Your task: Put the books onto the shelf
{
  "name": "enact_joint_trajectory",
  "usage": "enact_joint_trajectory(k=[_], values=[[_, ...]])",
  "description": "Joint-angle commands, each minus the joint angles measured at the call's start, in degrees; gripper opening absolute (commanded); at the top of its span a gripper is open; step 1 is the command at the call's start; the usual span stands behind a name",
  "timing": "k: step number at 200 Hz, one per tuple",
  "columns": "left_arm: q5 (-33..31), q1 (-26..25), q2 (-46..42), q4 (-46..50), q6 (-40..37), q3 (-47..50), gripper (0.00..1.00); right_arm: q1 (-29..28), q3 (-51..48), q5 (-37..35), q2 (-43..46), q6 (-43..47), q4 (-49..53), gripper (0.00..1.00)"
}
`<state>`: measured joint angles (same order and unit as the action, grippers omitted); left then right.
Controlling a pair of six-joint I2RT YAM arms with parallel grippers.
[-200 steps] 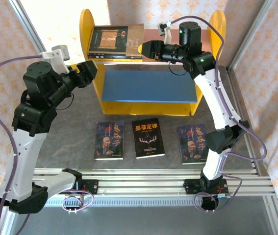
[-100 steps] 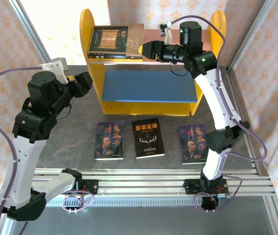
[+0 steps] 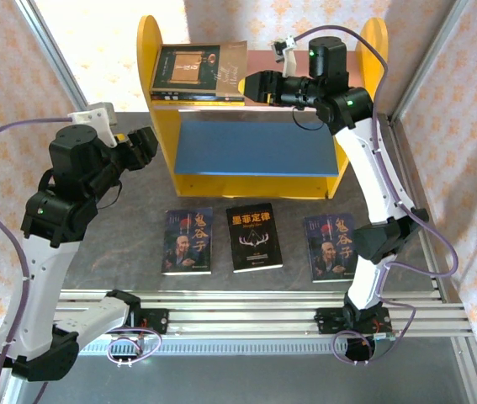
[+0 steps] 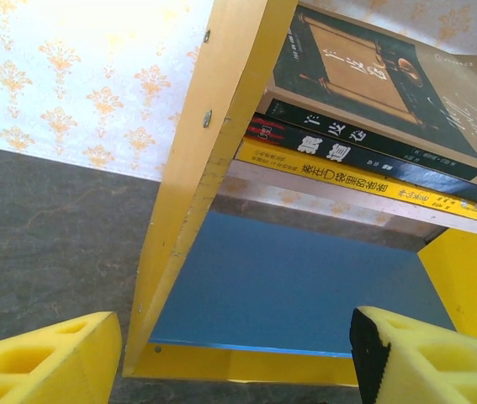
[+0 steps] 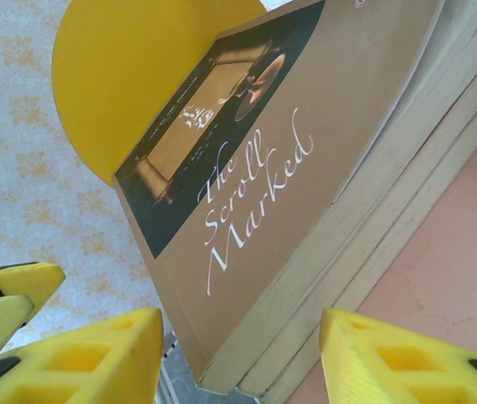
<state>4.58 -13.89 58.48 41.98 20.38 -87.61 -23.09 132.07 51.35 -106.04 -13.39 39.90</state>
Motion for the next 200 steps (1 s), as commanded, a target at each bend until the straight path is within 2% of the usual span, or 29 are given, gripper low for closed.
enact_joint_trajectory(k=[1,58,119,150,200], values=[[-1.16,-0.35,-0.57,1.01,-1.4,0.21,0.71,-0.12,2.54,4.33,-1.82,0.54,2.66,0.52],[-0.53,-0.35,-0.19,1.13,-2.01,-0.75,0.71,-0.29,4.43,7.27,-3.38,0.15,3.1,0.52],[0.26,-0.35,-0.03,1.27,-1.67,0.49,0.71,0.06,2.63,0.4,-1.22,1.15,4.12,0.52],[1.34,-0.35,-0.12,0.44,-0.54,2.75,0.7,0.37,-2.61,-1.96,3.11,3.68,3.93,0.51],[2.33,-0.45,-1.97,-2.56,3.0,11.93,0.69,0.91,-15.43,-7.32,15.51,9.75,4.65,0.52]])
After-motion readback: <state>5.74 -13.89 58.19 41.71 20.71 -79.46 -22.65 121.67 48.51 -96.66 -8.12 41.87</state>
